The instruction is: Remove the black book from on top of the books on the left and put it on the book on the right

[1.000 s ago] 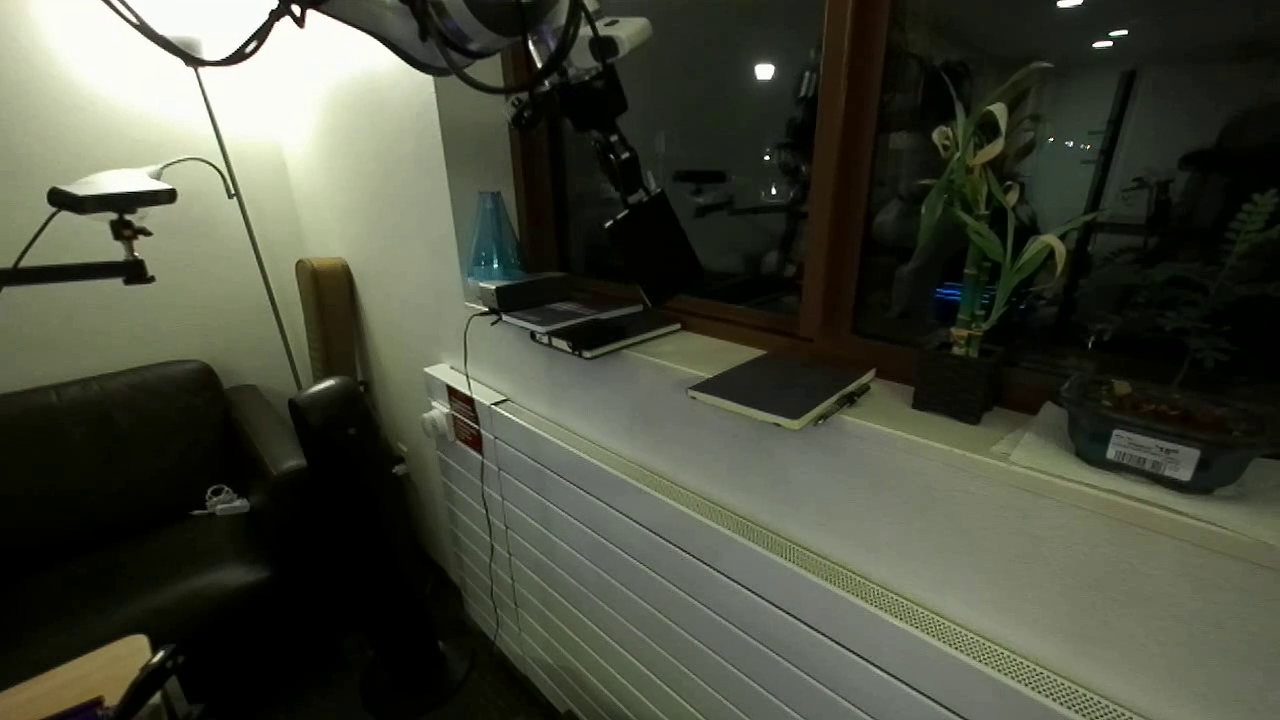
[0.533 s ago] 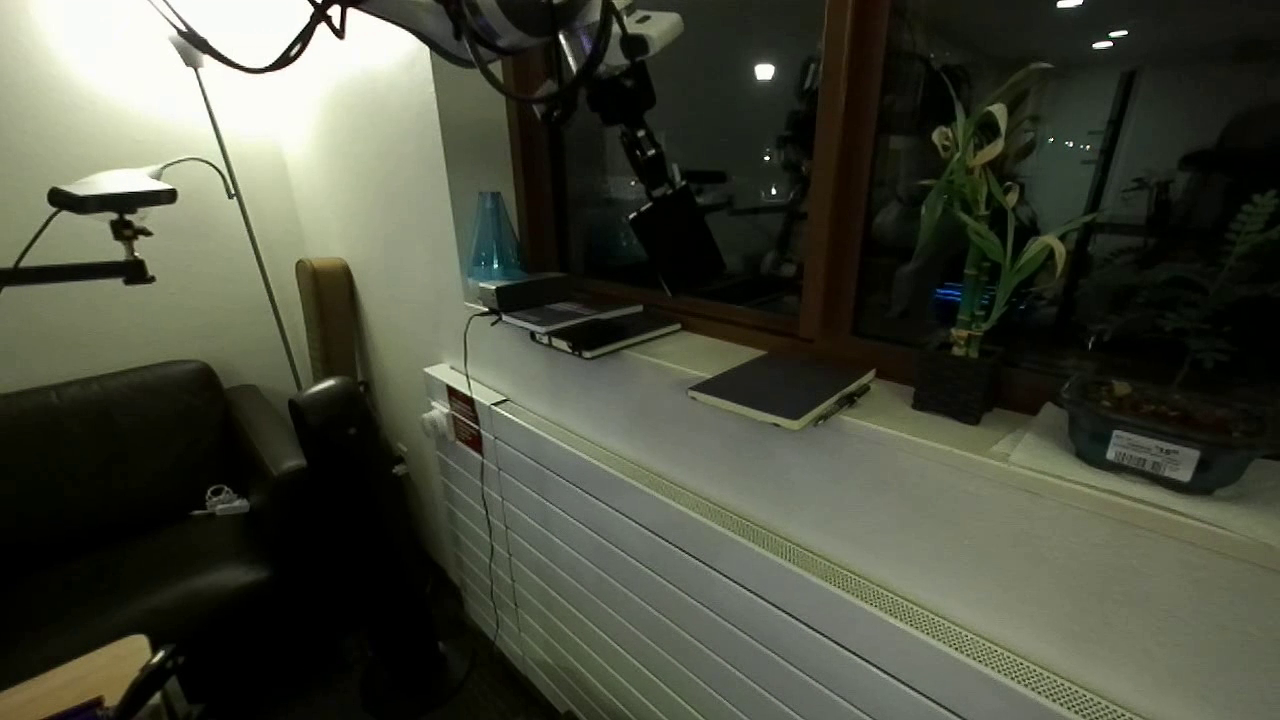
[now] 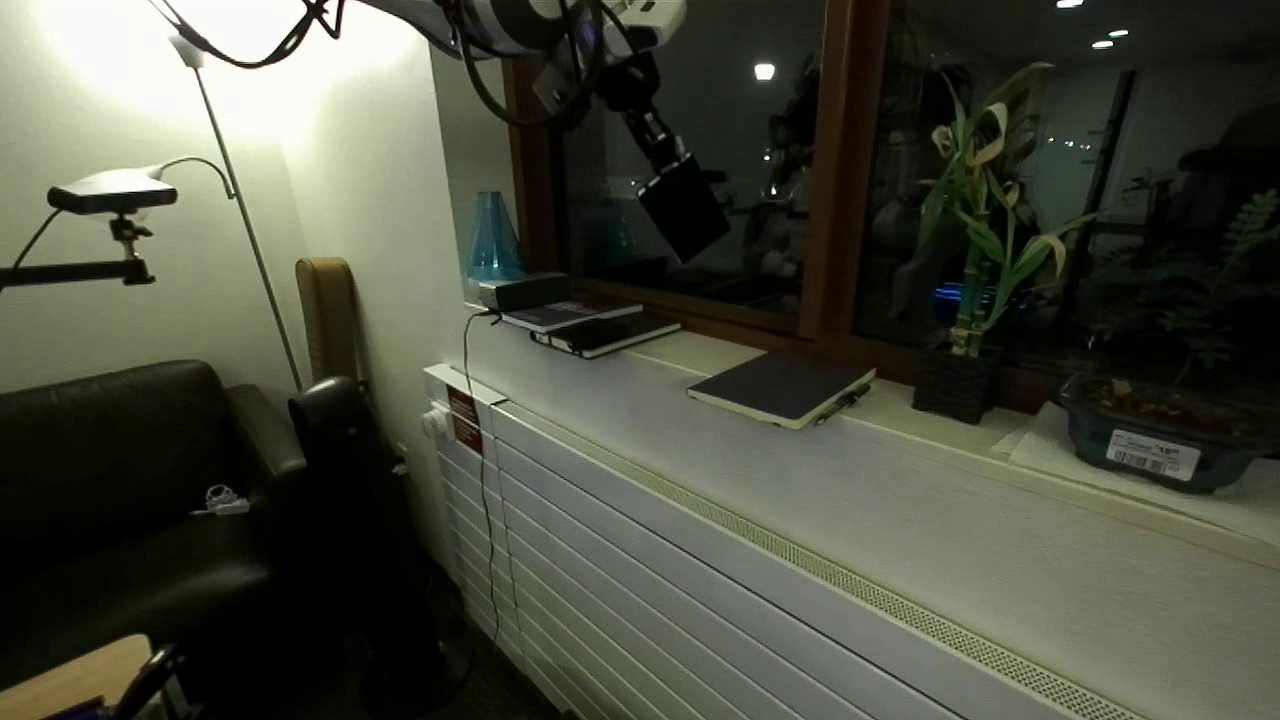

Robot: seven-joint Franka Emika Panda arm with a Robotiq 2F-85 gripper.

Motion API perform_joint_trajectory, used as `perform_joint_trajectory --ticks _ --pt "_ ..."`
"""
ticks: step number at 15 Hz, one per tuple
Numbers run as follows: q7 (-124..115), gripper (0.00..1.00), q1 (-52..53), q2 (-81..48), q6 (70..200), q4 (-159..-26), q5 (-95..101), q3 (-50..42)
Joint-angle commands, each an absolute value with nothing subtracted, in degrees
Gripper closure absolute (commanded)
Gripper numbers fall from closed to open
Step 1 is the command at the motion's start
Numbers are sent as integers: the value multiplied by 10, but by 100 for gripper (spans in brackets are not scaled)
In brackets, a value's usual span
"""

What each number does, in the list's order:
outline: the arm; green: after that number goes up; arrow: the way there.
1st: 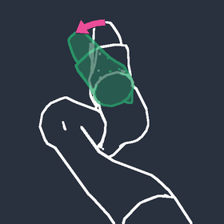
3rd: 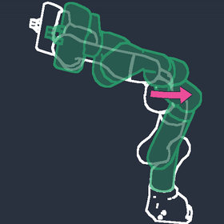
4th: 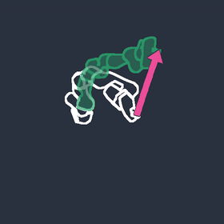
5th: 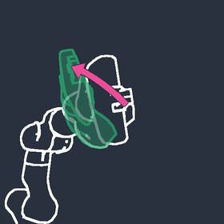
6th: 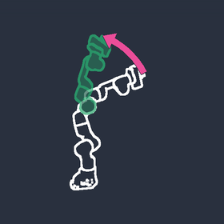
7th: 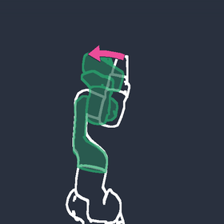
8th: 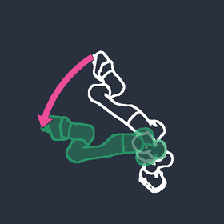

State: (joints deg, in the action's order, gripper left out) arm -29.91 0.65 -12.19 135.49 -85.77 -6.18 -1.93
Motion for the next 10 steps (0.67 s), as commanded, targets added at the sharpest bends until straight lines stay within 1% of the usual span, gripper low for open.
perform_joint_trajectory --ticks 1,10 --pt "-267 96 -11 -108 1389 -896 -116 -20" --pt "-341 96 -27 -129 1391 -927 -152 -51"
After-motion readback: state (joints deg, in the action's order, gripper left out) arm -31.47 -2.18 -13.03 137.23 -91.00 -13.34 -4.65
